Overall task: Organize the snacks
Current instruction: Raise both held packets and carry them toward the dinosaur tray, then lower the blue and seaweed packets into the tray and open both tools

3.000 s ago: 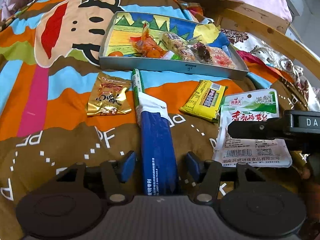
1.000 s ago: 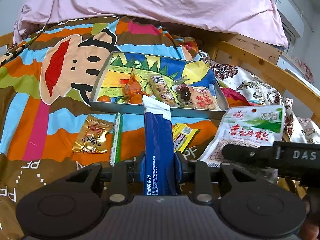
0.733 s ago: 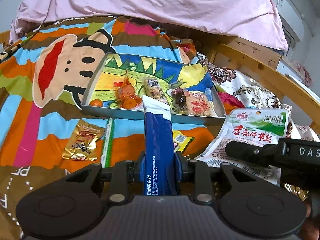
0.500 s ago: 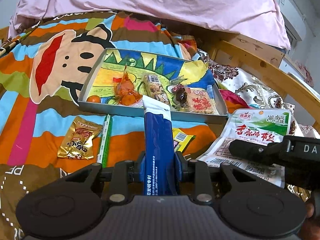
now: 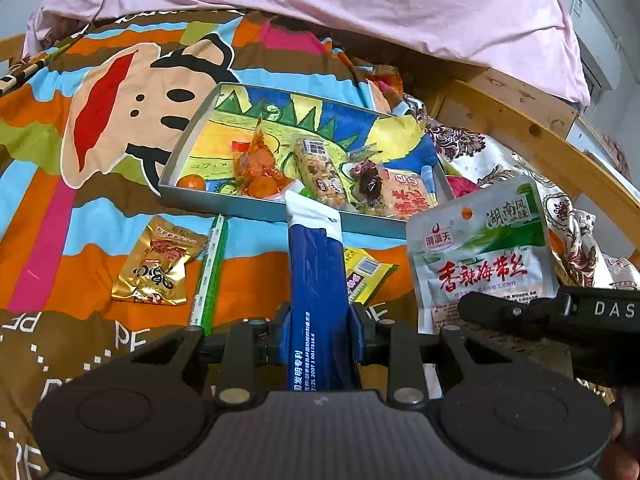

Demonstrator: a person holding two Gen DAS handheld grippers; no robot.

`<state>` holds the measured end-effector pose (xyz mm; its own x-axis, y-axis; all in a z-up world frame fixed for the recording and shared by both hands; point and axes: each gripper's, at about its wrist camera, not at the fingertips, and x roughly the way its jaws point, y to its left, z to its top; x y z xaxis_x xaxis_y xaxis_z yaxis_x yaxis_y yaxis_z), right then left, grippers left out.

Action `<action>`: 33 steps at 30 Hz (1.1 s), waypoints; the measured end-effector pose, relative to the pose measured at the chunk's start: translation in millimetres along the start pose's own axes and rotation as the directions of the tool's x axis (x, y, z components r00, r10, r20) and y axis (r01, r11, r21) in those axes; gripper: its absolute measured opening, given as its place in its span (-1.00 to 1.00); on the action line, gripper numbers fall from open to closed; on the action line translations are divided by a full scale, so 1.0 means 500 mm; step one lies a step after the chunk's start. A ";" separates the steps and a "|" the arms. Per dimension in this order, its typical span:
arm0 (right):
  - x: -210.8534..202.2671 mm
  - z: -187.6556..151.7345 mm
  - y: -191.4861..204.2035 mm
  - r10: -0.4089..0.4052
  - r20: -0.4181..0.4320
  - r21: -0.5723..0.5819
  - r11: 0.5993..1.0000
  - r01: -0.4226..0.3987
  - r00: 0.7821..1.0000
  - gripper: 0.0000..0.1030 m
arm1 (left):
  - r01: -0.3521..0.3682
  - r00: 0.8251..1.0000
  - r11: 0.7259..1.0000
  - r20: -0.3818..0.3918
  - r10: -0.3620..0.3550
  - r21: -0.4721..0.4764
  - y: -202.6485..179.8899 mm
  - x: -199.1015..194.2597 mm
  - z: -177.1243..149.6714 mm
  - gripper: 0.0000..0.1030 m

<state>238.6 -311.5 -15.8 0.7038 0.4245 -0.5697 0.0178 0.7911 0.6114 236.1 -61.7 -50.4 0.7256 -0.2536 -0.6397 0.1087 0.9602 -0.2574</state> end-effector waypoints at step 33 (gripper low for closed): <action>0.427 0.381 0.112 0.203 0.155 -0.054 0.979 -0.197 0.967 -0.71 | 0.018 0.987 0.999 0.161 -0.022 0.030 0.171 0.240 0.405 -0.39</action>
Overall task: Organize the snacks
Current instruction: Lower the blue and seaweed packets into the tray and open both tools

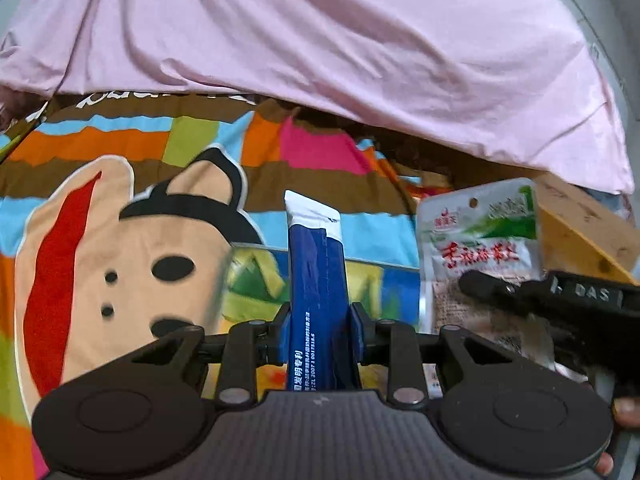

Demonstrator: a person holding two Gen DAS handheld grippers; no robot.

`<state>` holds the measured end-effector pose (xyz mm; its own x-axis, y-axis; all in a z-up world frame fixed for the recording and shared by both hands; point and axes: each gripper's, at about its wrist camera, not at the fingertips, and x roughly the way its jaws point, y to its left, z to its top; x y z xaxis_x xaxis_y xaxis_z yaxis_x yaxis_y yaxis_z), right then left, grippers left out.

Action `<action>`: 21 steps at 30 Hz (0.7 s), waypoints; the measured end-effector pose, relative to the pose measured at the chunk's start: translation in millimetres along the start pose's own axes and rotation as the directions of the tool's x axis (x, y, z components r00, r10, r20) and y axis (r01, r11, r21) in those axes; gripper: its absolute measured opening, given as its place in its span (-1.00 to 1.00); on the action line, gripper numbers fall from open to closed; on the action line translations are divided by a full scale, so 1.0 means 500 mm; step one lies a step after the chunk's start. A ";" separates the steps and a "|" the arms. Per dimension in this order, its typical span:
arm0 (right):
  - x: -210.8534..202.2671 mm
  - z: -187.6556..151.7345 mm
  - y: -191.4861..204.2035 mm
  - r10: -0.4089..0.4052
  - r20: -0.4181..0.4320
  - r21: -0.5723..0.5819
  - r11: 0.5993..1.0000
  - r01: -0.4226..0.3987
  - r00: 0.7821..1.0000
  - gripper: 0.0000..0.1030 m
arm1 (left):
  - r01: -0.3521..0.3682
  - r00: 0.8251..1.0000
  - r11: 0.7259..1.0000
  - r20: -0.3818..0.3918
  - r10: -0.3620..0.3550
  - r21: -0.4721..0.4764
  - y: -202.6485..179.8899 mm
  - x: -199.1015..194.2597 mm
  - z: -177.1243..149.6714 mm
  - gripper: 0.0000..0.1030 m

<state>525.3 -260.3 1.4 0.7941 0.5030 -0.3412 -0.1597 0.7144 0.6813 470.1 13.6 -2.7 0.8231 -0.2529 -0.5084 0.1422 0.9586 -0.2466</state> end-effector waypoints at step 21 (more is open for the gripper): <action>0.190 -0.046 0.007 -0.241 -0.085 0.139 0.958 0.251 0.967 -0.68 | 0.149 0.980 0.988 -0.137 -0.142 0.039 0.065 0.200 0.079 -0.36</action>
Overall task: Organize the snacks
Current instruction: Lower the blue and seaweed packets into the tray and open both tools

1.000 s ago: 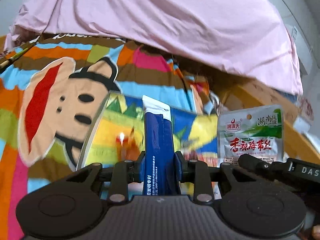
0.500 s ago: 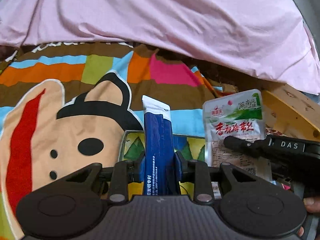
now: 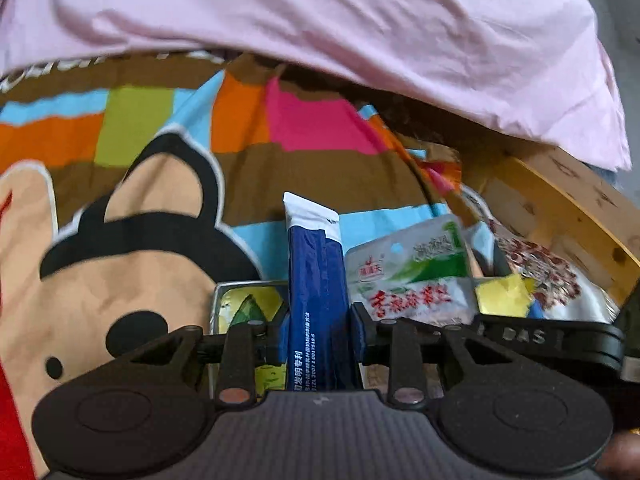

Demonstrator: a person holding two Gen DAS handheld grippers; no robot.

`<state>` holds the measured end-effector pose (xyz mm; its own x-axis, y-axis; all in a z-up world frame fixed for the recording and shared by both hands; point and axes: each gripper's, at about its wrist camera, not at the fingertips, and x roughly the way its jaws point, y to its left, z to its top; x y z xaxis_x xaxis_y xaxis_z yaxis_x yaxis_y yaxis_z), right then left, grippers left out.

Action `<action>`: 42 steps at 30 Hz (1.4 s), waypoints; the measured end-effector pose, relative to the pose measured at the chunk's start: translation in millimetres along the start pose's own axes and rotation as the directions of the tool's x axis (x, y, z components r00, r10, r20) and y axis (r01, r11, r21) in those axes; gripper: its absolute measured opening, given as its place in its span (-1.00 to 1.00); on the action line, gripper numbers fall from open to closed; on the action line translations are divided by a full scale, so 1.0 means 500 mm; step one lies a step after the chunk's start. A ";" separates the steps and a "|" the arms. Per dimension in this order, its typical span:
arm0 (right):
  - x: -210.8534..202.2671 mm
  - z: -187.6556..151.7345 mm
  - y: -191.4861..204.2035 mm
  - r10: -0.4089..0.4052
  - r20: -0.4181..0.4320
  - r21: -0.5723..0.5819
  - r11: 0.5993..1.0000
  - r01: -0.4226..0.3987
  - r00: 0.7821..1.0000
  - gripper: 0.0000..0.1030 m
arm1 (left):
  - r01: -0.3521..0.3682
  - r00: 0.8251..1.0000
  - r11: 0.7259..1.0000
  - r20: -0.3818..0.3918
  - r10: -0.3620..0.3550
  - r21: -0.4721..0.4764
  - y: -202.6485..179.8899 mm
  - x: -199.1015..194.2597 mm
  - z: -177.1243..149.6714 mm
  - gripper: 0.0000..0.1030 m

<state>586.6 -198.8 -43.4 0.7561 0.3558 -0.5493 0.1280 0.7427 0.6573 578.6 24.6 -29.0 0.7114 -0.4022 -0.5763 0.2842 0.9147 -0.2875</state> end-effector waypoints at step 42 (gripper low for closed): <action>0.074 -0.138 0.027 0.355 0.221 0.064 0.924 -0.377 0.908 0.99 | 0.148 0.985 0.985 0.103 -0.139 -0.084 0.092 -0.026 -0.129 0.39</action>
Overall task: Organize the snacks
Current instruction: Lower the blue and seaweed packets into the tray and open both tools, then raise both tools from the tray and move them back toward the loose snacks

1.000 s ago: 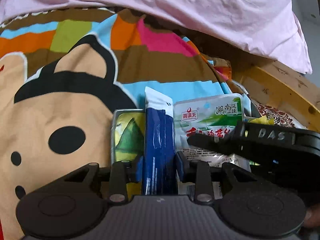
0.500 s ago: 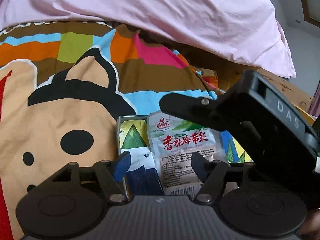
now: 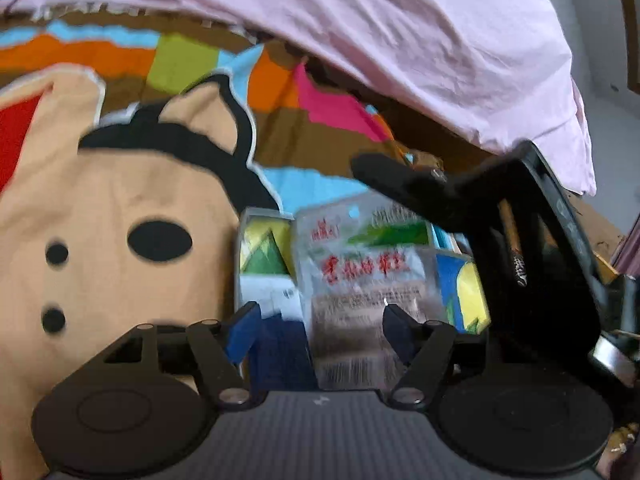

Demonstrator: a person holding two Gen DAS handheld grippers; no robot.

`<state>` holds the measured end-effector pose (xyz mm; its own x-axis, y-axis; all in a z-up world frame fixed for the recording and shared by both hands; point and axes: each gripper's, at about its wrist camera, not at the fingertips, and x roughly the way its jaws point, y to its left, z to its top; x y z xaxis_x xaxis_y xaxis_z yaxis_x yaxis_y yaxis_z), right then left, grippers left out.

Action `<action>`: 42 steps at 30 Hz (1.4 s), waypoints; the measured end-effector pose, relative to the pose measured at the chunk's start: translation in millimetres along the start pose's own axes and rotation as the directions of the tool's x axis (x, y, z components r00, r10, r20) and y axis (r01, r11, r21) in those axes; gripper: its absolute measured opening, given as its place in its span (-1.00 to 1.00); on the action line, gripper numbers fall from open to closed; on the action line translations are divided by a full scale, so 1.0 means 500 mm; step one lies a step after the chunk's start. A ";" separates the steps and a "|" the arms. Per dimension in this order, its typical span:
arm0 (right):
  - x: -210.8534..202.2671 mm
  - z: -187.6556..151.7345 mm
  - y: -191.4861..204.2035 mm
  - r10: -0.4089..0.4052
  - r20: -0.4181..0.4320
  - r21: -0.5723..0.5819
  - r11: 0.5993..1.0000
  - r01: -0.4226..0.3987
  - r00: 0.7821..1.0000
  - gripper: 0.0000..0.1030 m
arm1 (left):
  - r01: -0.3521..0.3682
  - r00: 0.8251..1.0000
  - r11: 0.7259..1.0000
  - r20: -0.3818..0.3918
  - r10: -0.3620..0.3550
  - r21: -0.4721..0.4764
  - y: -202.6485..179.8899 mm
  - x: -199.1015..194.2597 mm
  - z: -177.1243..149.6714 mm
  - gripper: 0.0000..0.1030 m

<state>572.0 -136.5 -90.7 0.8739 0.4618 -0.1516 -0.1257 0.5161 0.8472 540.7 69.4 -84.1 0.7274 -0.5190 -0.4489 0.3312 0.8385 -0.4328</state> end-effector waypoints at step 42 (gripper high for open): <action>-0.256 0.016 0.037 0.002 -0.117 -0.010 1.000 -0.003 0.993 0.99 | -0.066 0.998 0.996 0.001 0.066 -0.055 -0.062 -0.234 -0.063 0.99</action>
<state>461.3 -191.8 -51.4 0.8125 0.5443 -0.2086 -0.1334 0.5220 0.8425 426.3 98.7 -42.8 0.7485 -0.4621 -0.4756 0.2485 0.8604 -0.4448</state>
